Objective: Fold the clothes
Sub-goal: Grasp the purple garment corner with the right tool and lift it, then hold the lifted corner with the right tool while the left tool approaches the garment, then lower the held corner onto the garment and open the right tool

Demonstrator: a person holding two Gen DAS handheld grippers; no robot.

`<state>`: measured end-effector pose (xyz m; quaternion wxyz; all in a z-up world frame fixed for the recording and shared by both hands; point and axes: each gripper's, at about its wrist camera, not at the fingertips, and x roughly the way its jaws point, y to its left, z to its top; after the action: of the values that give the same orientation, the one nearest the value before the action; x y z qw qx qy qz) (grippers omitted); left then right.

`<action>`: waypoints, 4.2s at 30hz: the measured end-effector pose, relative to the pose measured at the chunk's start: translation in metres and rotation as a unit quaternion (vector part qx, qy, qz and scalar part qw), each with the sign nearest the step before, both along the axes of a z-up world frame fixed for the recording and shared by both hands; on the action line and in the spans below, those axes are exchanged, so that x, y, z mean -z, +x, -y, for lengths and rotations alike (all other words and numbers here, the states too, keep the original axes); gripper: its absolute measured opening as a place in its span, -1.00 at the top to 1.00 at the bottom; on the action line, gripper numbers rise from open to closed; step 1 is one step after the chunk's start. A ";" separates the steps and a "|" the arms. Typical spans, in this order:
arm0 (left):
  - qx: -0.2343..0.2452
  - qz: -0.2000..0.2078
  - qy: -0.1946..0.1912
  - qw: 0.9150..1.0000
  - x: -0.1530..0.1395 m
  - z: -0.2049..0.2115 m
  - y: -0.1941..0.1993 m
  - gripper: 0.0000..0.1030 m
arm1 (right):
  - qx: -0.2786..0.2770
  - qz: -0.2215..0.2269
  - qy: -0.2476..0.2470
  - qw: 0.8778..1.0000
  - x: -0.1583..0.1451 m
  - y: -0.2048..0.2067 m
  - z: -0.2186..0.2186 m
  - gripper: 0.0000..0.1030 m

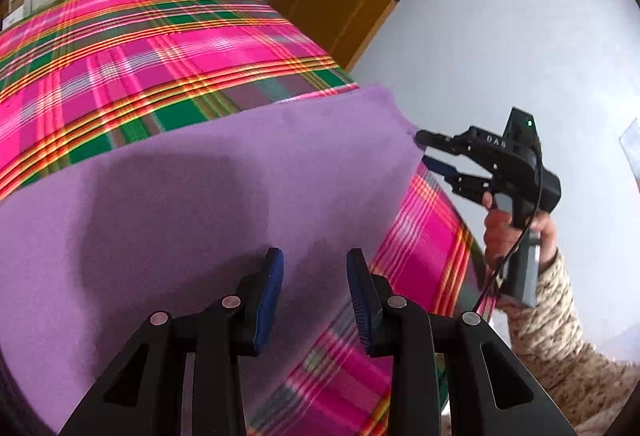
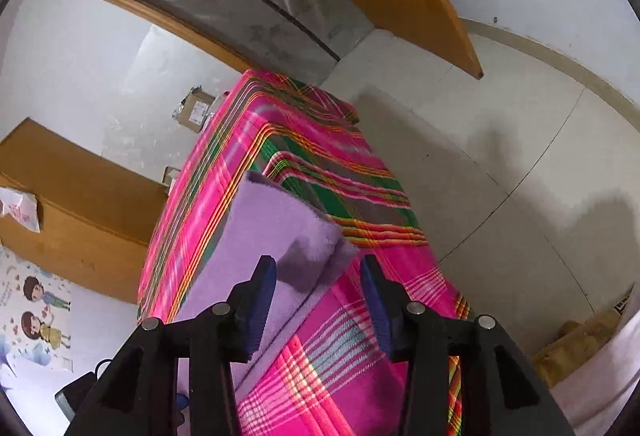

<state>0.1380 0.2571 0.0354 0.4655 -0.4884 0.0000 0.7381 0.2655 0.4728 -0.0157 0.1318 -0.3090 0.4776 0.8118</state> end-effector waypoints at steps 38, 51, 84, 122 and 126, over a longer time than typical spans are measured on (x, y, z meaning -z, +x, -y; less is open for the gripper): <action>0.027 0.051 0.016 0.998 0.011 -0.036 -0.019 0.36 | -0.101 -0.110 0.219 0.964 -0.118 -0.014 0.115 0.85; -0.034 0.044 0.072 0.996 -0.028 0.021 -0.024 0.36 | -0.183 -0.131 0.270 0.936 -0.137 -0.031 0.188 0.85; -0.191 0.034 0.134 0.972 -0.045 0.184 -0.035 0.36 | -0.354 -0.081 0.265 0.893 -0.083 -0.086 0.335 0.85; -0.179 -0.003 0.109 0.978 -0.042 0.155 -0.039 0.36 | -0.291 -0.067 0.254 0.920 -0.073 -0.057 0.284 0.61; -0.160 0.000 0.110 0.981 -0.038 0.143 -0.037 0.36 | -0.240 -0.031 0.283 0.928 -0.070 -0.055 0.266 0.60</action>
<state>0.1010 0.1140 0.0735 0.3921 -0.4278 -0.1596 0.7986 0.2105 0.2065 0.0541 -0.0004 -0.3390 0.1434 0.9298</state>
